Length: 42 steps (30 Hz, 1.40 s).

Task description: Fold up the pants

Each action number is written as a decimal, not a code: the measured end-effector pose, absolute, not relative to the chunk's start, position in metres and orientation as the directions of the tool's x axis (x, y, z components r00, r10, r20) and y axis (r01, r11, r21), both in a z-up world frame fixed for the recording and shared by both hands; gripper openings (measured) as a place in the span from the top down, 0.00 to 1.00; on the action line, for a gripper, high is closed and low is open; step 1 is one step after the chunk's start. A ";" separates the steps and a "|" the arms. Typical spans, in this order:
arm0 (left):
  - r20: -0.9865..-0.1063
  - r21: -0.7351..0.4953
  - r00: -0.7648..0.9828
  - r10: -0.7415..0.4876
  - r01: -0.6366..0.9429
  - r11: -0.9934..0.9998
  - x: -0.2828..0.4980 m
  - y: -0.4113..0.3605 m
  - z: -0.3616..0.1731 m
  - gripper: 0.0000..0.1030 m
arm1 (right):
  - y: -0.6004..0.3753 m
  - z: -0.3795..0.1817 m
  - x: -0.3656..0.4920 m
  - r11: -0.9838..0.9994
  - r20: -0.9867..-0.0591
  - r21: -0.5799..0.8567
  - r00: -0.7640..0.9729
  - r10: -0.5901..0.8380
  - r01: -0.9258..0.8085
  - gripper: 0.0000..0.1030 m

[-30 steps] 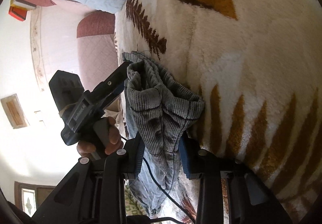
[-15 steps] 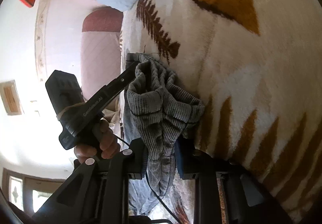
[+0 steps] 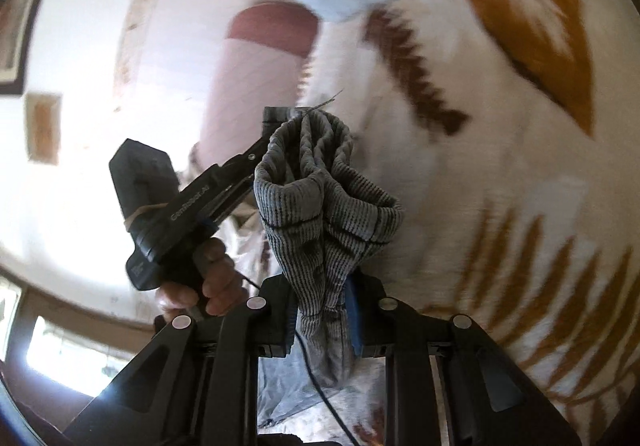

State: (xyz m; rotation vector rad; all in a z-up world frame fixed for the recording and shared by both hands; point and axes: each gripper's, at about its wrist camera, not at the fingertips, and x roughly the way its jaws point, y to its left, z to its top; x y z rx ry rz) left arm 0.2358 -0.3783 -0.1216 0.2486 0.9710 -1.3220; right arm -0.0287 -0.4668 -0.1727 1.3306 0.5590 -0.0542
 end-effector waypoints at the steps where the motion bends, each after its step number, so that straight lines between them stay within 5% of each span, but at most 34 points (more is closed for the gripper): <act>1: -0.699 -0.365 -0.056 -0.713 0.885 0.288 0.238 -0.372 -0.119 0.87 | -0.465 -0.169 -0.028 0.275 -0.403 0.903 0.871 0.279 0.330 0.82; 12: -0.661 -0.378 0.027 -0.750 0.851 0.363 0.256 -0.281 -0.107 0.87 | -0.412 -0.136 0.011 0.429 -0.333 0.893 0.843 0.422 0.138 0.82; 22: -0.699 -0.402 0.077 -0.711 0.780 0.479 0.277 -0.208 -0.150 0.86 | -0.327 -0.158 0.067 0.496 -0.424 0.860 0.702 0.572 0.115 0.81; 29: -0.738 -0.373 0.130 -0.662 0.739 0.561 0.289 -0.166 -0.157 0.81 | -0.296 -0.181 0.101 0.520 -0.477 0.844 0.626 0.617 0.131 0.63; 31: -0.756 -0.326 0.183 -0.628 0.727 0.604 0.289 -0.151 -0.154 0.80 | -0.295 -0.182 0.103 0.501 -0.463 0.857 0.612 0.642 0.123 0.41; 32: -0.759 -0.321 0.199 -0.620 0.714 0.622 0.291 -0.142 -0.152 0.80 | -0.294 -0.181 0.105 0.483 -0.446 0.869 0.600 0.664 0.111 0.39; 40: -0.724 -0.322 0.288 -0.627 0.662 0.677 0.264 -0.086 -0.119 0.79 | -0.295 -0.175 0.124 0.394 -0.339 0.919 0.576 0.744 0.033 0.38; 42: -0.718 -0.341 0.272 -0.641 0.666 0.664 0.249 -0.089 -0.113 0.64 | -0.303 -0.168 0.123 0.374 -0.301 0.927 0.604 0.738 0.005 0.38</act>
